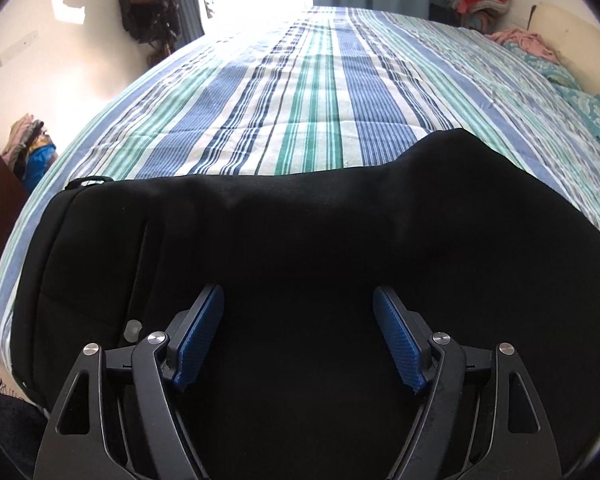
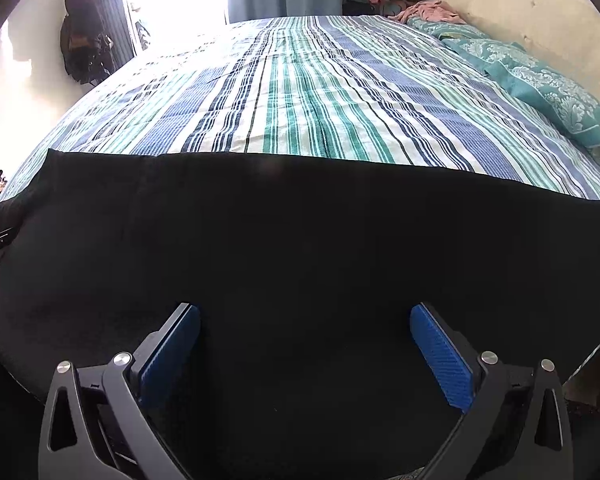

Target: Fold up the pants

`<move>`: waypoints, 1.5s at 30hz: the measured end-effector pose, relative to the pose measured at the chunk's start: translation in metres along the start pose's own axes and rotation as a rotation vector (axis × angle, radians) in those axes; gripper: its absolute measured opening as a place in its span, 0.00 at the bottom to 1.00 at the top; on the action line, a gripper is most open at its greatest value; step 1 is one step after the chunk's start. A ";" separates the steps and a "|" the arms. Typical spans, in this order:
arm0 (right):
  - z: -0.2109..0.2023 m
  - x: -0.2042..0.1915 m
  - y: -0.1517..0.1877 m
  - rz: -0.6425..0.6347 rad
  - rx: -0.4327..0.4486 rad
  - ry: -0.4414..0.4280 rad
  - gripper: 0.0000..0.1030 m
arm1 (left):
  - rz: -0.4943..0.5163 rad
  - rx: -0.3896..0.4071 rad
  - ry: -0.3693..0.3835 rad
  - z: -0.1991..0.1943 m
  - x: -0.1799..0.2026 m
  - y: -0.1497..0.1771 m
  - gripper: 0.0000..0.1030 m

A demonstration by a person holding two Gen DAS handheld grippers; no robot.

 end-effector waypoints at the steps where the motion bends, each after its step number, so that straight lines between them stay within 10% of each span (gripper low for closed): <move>1: 0.000 0.000 0.000 -0.003 0.000 0.003 1.00 | 0.002 -0.002 -0.001 0.000 0.000 0.000 0.76; 45: -0.001 -0.004 -0.002 -0.015 0.001 0.019 1.00 | 0.051 -0.004 -0.056 -0.003 0.002 0.003 0.77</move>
Point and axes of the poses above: each gripper's, at about its wrist camera, not at the fingertips, and z roughly the way its jaws point, x to its right, y to its underside, the point moved 8 cm from there along z, roughly the way its jaws point, and after that the axes turned 14 degrees about z, right-handed, at the moved point
